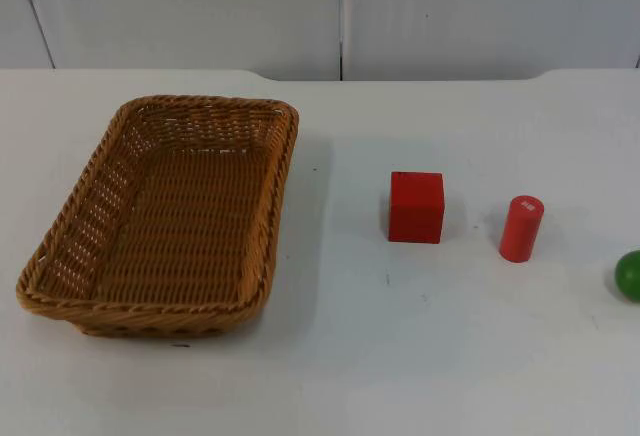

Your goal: Pick up the basket with the left hand and place the object to the left of the red cylinder into the basket with the right hand.

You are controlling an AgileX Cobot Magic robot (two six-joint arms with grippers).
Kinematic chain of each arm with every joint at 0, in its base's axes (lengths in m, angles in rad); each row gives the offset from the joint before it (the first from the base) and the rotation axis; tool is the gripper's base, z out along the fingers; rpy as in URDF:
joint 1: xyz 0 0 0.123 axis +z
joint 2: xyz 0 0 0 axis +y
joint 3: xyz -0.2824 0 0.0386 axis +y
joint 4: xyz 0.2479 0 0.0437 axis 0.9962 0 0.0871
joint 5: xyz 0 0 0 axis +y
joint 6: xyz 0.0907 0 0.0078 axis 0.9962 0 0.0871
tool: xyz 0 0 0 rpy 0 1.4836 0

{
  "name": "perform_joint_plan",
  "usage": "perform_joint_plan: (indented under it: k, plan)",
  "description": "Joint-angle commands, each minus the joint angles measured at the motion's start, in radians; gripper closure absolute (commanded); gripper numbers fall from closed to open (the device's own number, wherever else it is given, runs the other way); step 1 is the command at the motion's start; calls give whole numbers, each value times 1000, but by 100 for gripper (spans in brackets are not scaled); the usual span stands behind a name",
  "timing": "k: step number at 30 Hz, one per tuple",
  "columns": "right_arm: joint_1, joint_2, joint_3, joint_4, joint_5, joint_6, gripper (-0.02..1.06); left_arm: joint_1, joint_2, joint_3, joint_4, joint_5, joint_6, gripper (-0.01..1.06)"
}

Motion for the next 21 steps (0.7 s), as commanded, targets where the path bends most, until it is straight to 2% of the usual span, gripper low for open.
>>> perform_joint_plan:
  k: [1,21]
  plan:
    - [-11,-2,2,5,-2,-13,-1,0,-2,4,18,-10,-24,0]
    - [-11,-2,2,5,-2,-13,-1,0,-2,4,23,-10,-33,0]
